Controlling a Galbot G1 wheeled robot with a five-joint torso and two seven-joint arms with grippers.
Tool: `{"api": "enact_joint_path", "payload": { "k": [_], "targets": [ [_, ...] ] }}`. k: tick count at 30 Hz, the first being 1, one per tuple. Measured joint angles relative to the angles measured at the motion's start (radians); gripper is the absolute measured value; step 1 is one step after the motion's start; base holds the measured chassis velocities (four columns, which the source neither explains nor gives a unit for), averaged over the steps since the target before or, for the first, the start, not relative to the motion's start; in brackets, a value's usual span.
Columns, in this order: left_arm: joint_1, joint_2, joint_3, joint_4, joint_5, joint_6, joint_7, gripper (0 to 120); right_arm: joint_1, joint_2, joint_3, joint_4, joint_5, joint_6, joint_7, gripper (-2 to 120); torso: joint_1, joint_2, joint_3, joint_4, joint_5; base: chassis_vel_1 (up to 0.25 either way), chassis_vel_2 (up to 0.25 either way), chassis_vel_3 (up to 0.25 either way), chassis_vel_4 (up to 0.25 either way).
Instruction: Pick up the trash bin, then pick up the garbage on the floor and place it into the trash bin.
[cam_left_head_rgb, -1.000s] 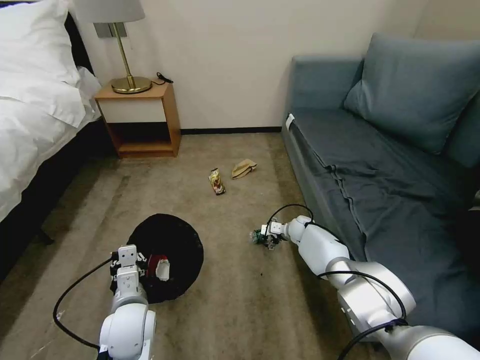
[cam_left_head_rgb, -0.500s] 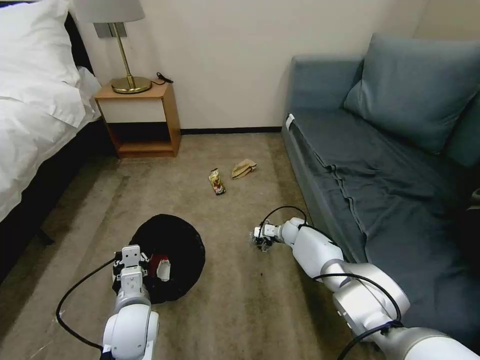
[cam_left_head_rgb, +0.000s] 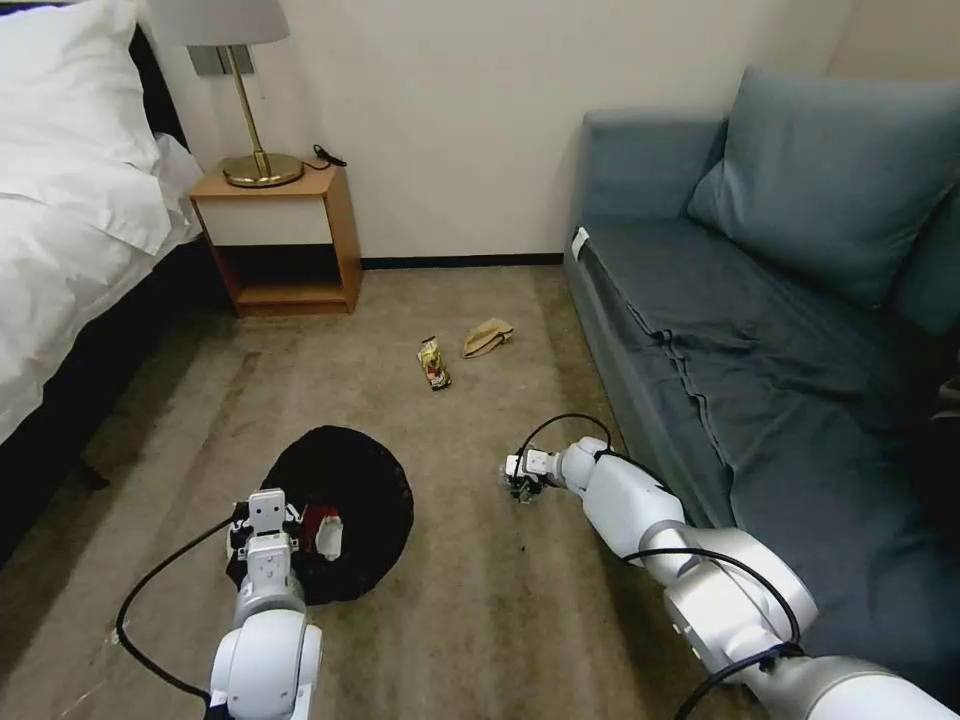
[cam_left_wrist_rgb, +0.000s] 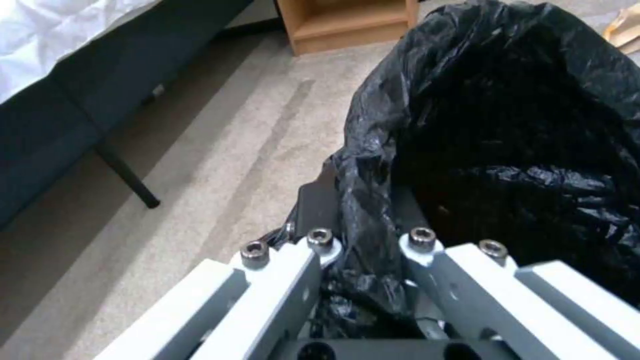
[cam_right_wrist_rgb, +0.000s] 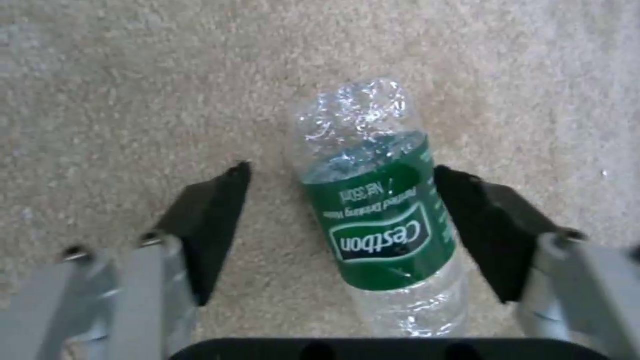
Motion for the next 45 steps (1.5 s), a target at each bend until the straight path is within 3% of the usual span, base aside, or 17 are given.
{"api": "enact_joint_path", "payload": {
  "k": [4,7,9,12,14,20,45],
  "targets": [
    [0.001,0.0,0.002,0.0,0.002,0.0,0.0,4,0.0,0.002,0.0,-0.001,0.005,-0.001,-0.001,53,0.0,0.0,0.0,0.0001,0.0,0.0,0.0,0.0,0.0],
    [0.002,0.0,0.002,-0.001,0.002,0.0,0.0,4,0.0,0.002,0.0,-0.002,0.005,-0.001,-0.001,48,0.0,0.0,0.0,0.0,0.0,0.0,0.0,0.0,0.0],
    [0.004,0.0,0.001,-0.003,0.002,0.0,0.0,4,-0.001,0.005,0.0,-0.003,0.005,-0.002,-0.001,35,0.0,0.0,0.0,0.0,-0.0001,0.0,0.0,0.0,0.0],
    [0.004,0.0,0.001,-0.004,0.002,-0.001,0.0,4,-0.002,0.007,-0.001,-0.003,0.005,-0.002,-0.001,30,0.0,0.0,0.0,0.0,0.0,0.0,0.0,0.0,0.0],
    [0.004,0.0,0.001,-0.004,0.003,-0.001,0.0,4,-0.002,0.011,-0.001,-0.003,0.005,-0.003,-0.001,17,0.0,0.0,0.0,0.0001,-0.0001,0.0,0.0,0.0,0.0],
    [0.003,0.0,0.003,-0.003,0.005,-0.001,0.001,4,-0.003,0.012,0.001,-0.003,0.004,-0.005,-0.001,0,0.0,0.0,0.0,0.0,0.0,0.0,0.0,0.0,0.0],
    [-0.007,0.0,0.008,0.019,0.007,-0.002,0.005,4,-0.031,-0.035,0.017,0.086,0.004,-0.009,-0.021,0,0.0,0.0,0.0,0.0,0.0,0.0,0.0,0.0,0.0]
  ]
}}
